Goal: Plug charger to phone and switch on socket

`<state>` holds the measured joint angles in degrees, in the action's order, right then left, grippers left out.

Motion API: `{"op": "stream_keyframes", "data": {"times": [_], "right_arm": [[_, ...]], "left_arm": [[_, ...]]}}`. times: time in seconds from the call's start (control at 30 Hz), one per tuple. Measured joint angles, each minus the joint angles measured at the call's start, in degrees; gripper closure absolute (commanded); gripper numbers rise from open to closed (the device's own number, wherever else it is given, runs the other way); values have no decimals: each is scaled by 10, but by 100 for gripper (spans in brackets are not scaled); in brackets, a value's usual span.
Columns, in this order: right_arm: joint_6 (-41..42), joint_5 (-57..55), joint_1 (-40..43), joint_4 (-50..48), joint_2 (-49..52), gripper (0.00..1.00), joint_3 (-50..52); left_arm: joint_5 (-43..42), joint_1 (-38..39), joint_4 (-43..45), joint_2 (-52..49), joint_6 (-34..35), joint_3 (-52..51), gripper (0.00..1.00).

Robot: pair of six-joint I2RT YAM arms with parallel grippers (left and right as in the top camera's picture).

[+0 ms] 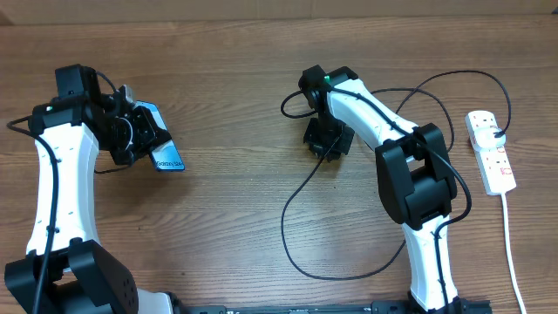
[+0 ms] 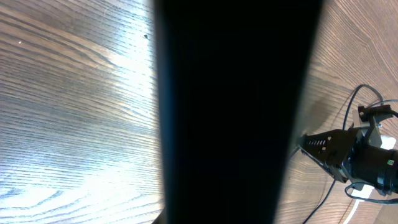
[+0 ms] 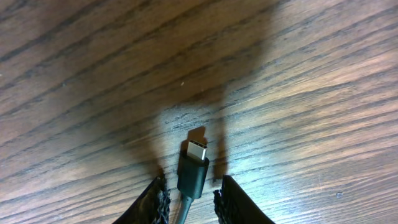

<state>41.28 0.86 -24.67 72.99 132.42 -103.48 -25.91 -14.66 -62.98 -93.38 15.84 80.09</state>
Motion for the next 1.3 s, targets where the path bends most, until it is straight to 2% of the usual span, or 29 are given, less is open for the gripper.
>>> {"op": "stream_keyframes", "data": {"times": [0.1,0.3,0.37,0.57,0.7,0.83,0.93,1.1,1.2,1.3], "right_arm": [[0,2,1,-6,0,94,0],[2,2,3,-8,0,90,0],[1,2,3,-7,0,96,0],[-29,3,3,-9,0,96,-2],[-118,45,12,-32,-7,96,5],[-243,167,30,-49,-29,96,23],[-337,275,40,-34,-83,96,29],[-491,441,56,21,-233,96,26],[-571,525,57,66,-281,96,23],[-628,594,49,86,-286,96,23]], "left_arm": [[0,0,0,0,0,0,96],[0,0,4,0,0,0,96],[0,0,4,0,0,0,96],[-32,0,26,0,2,0,96],[-116,0,82,0,-21,0,95],[-221,0,129,0,-34,0,96],[-303,0,175,0,-40,0,96],[-456,0,277,0,-38,0,96],[-508,0,307,0,-19,0,95],[-532,3,317,0,14,0,96]]}}
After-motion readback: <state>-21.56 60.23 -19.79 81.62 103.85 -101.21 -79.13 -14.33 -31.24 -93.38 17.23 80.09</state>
